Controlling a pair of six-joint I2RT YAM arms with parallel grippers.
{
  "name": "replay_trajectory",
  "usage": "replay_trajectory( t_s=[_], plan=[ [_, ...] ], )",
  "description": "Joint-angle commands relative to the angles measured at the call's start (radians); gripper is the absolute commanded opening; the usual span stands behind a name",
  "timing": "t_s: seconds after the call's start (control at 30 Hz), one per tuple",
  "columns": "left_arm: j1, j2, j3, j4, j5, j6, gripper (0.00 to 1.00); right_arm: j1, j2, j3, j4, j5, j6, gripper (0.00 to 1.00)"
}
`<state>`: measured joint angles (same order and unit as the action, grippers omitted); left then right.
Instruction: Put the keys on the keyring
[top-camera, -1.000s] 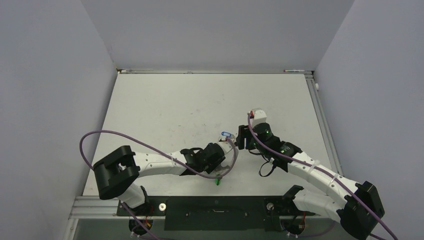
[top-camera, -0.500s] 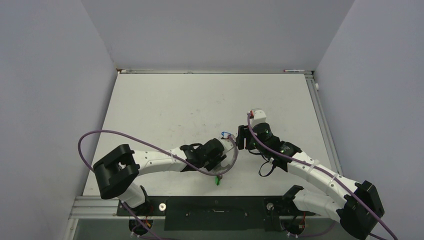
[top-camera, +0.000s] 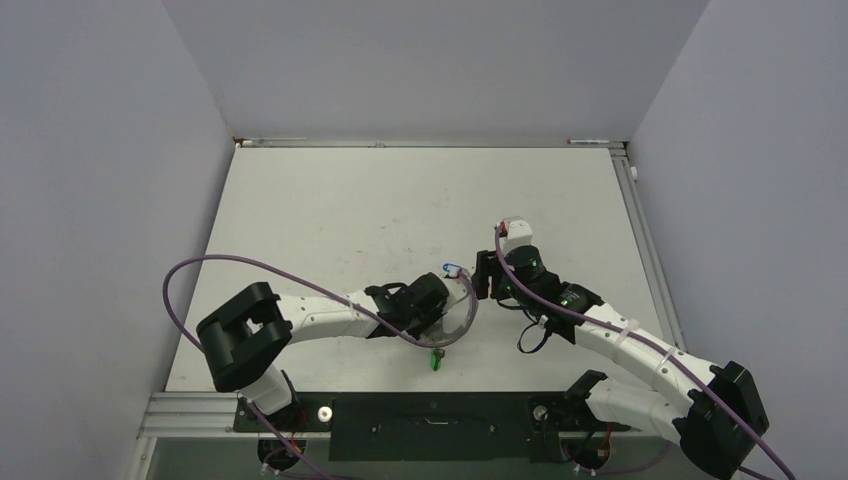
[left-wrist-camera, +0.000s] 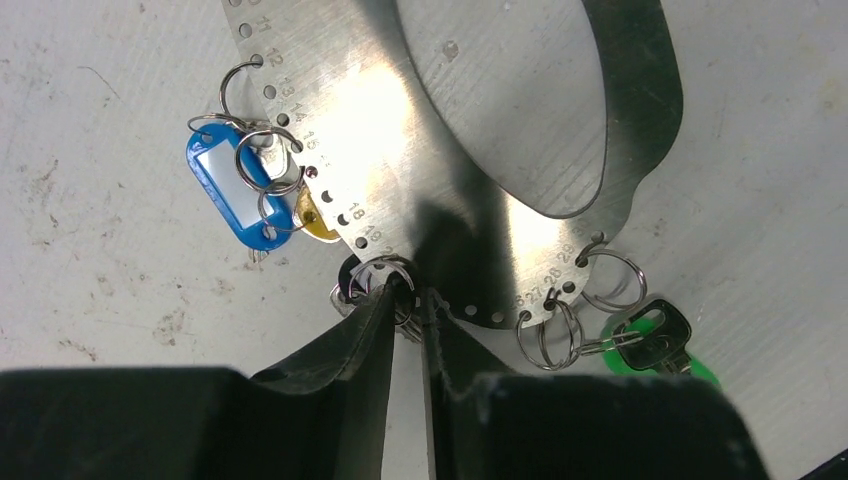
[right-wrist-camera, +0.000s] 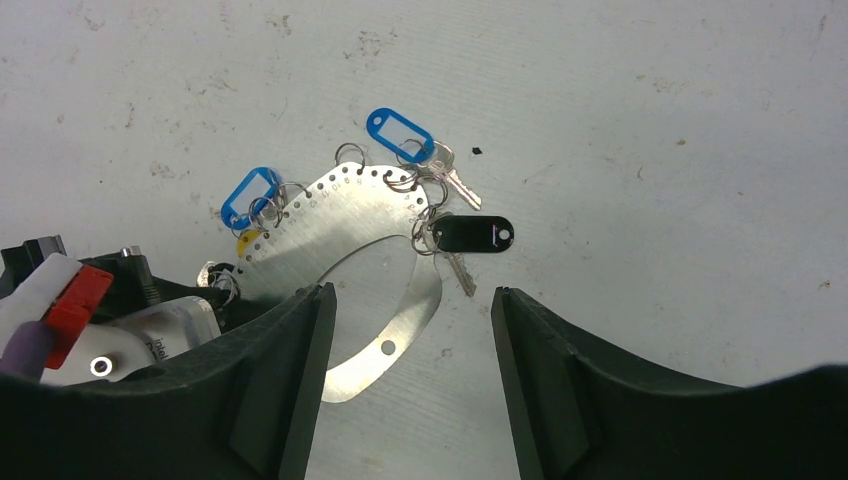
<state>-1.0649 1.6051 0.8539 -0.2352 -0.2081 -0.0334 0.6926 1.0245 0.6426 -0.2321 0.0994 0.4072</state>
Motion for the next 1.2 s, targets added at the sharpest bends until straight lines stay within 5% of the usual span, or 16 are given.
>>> replay_trajectory(
  t_s=[0.0,0.1,0.87,1.17],
  plan=[
    [0.002,0.007,0.039,0.024,0.012,0.017,0.08,-0.008,-0.005,-0.007,0.037,0.002,0.007,0.6],
    [0.002,0.009,0.043,0.032,0.005,0.024,0.0,-0.008,-0.007,-0.006,0.039,0.003,0.006,0.6],
    [0.168,-0.344,0.182,-0.127,0.106,-0.17,0.0,-0.01,-0.065,0.009,0.04,0.033,0.015,0.59],
    [0.307,-0.459,0.337,-0.3,-0.024,-0.089,0.0,-0.01,-0.053,0.024,0.043,0.014,0.022,0.59]
  ],
)
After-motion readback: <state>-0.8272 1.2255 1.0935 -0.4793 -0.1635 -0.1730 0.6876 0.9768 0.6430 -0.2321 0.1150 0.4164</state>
